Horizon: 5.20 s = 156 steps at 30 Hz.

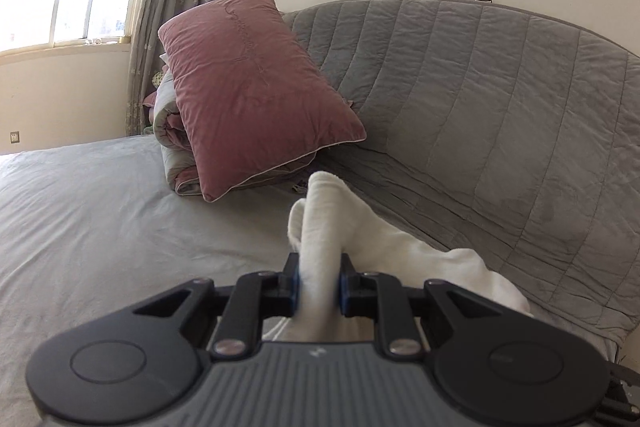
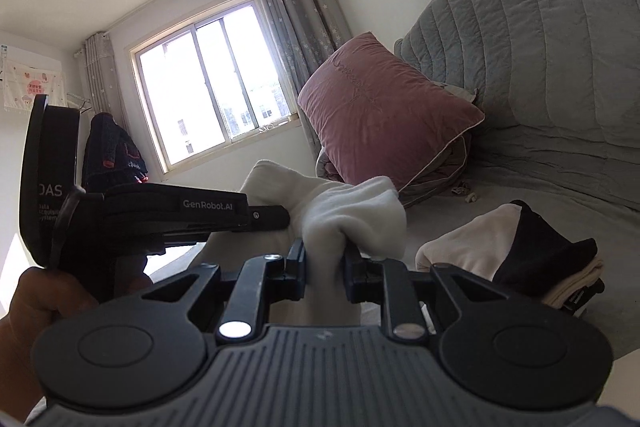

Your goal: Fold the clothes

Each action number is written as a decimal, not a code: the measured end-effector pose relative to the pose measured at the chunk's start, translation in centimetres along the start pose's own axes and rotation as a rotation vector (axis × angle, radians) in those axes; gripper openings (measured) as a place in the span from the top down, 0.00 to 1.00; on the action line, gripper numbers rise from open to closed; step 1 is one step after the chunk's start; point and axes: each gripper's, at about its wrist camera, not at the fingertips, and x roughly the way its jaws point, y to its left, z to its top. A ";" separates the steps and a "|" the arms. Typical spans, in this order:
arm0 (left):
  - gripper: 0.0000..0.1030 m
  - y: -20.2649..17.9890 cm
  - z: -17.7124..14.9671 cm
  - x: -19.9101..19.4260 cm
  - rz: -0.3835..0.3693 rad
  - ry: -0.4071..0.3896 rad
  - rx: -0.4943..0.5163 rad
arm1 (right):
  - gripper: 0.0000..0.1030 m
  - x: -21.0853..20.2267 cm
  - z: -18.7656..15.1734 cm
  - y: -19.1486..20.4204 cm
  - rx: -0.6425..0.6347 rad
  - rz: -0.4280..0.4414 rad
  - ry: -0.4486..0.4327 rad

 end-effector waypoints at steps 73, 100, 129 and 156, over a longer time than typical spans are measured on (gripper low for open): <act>0.69 -6.2 -5.7 5.5 0.125 0.150 0.042 | 0.37 -2.3 -0.3 -10.4 -0.167 -0.305 0.105; 0.01 -10.0 -8.7 -8.4 0.261 0.295 0.078 | 0.00 -10.7 -1.0 -5.8 -0.070 -0.401 0.196; 0.00 -9.2 -13.9 -12.2 0.191 0.415 0.091 | 0.00 -11.6 -6.6 -1.6 0.020 -0.503 0.386; 0.00 -10.1 -14.4 -14.1 0.236 0.431 0.127 | 0.00 -14.3 -5.7 -1.2 0.078 -0.481 0.339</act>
